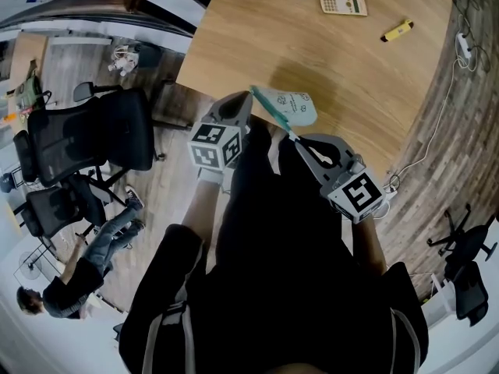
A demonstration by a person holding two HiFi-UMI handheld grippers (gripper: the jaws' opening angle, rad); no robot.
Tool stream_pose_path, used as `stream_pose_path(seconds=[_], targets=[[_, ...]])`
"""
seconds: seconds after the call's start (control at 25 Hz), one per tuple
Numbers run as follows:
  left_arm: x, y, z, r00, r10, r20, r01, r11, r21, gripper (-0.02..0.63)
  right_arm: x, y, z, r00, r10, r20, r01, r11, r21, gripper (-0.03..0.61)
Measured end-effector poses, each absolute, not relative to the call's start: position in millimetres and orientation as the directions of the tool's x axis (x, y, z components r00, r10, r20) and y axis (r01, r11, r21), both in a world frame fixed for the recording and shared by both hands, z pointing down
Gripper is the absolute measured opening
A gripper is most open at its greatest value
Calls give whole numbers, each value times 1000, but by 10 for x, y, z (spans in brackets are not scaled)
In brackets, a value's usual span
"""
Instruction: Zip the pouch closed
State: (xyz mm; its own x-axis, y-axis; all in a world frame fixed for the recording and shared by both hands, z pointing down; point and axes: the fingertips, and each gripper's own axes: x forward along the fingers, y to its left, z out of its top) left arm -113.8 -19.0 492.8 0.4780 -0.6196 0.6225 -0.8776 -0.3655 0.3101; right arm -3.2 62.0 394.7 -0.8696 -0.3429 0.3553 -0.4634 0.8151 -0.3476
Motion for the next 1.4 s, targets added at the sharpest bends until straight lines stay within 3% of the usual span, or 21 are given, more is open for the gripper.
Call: stream_pose_path(seconds=[1.4], targets=[[-1085,-191,4831,475,-646,598,-880,-361,308,2,45,810,3902,-862,-354,363,-480,802,-356,14]])
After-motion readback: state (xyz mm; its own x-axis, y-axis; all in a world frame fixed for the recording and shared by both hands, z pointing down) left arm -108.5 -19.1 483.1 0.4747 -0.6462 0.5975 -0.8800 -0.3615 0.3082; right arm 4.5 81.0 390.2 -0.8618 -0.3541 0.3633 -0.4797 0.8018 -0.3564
